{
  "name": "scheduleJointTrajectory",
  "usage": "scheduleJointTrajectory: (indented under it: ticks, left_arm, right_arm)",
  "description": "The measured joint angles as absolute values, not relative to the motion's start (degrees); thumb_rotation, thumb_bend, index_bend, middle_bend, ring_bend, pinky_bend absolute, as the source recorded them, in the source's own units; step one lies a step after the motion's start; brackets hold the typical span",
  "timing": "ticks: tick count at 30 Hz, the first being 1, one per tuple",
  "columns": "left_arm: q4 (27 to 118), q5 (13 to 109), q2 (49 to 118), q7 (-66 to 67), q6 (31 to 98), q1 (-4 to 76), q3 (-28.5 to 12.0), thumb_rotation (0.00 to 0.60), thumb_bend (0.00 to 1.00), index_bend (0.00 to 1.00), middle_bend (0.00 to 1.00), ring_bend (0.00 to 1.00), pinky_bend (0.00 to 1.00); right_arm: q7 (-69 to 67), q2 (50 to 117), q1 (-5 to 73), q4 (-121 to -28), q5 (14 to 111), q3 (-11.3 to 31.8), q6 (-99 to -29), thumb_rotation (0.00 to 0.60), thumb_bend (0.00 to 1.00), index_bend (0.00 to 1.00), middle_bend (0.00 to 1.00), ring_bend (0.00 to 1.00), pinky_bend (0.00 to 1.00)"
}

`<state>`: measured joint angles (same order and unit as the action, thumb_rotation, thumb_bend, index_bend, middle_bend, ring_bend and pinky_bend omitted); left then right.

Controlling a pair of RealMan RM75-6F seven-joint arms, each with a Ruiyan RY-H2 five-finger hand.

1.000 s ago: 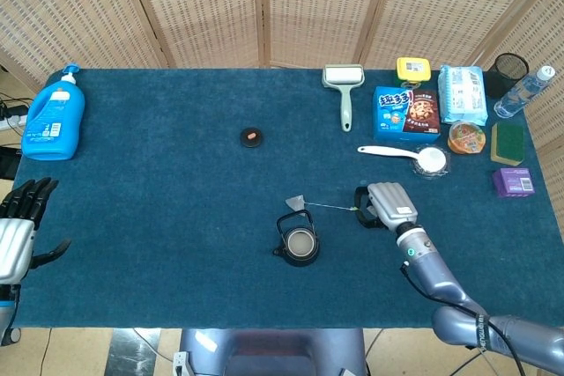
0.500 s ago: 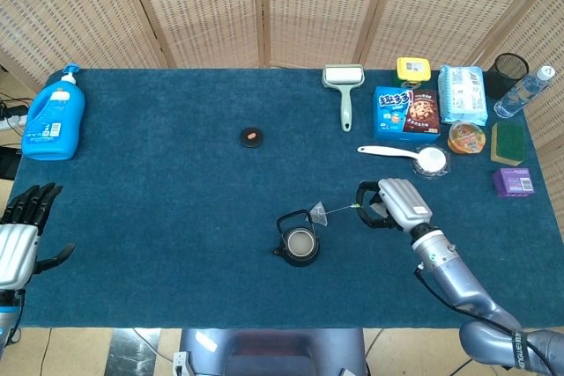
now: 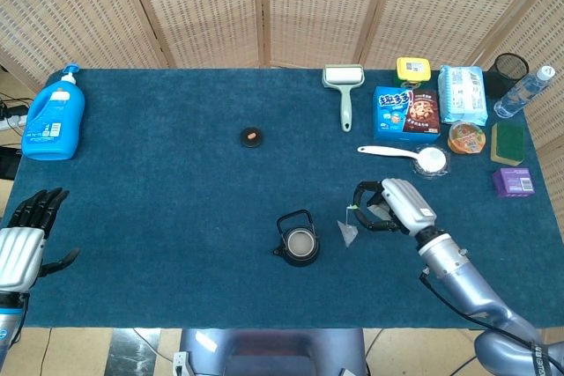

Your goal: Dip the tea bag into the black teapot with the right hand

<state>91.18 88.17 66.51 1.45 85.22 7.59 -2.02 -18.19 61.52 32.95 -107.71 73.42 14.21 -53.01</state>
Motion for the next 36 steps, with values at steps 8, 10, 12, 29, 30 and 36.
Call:
scheduleJointTrajectory:
  ticks: [8,10,12,29,30,36]
  left_arm:
    - [90.9,88.2,66.6,1.2,85.3,7.4,-1.9,0.6,0.24,0.0,0.06,0.0,0.09]
    - [90.8,88.2,66.6,1.1,85.4,7.4,-1.9,0.6,0.24,0.0,0.06,0.0,0.09]
    - [90.7,88.2,66.6,1.0,85.5,7.3,-1.9,0.6,0.24,0.0,0.06,0.0,0.09]
    - [89.8,87.9,66.3,-0.2,86.0,6.6,-1.9,0.6,0.24,0.0,0.06,0.0,0.09]
    - [89.7,87.9,66.3,-0.3,86.1,6.6,-1.9,0.6,0.24,0.0,0.06,0.0,0.09]
    - [89.3,87.8,66.2,-0.8,86.0,6.5,-1.8,0.6,0.24,0.0,0.06,0.0,0.09]
  right_arm:
    - [-25.7,58.3,32.5,-110.1,77.3,14.7,-52.8,0.6,0.5,0.6,1.0,1.0,1.0]
    - [-27.3,57.6,32.5,-110.8,78.5,14.7,-52.8,0.6,0.5,0.6,1.0,1.0,1.0]
    - [-28.5,57.0,32.5,-111.4,79.4,14.7,-52.7,0.6,0.5,0.6,1.0,1.0,1.0]
    - [-30.4,55.2,34.5,-115.1,82.3,13.6,-51.6,0.6,0.5,0.6,1.0,1.0,1.0]
    - [-30.3,55.3,34.6,-115.0,82.1,13.5,-51.5,0.6,0.5,0.6,1.0,1.0,1.0]
    - [-30.2,56.7,35.3,-114.4,81.5,12.8,-50.7,0.6,0.5,0.6,1.0,1.0,1.0]
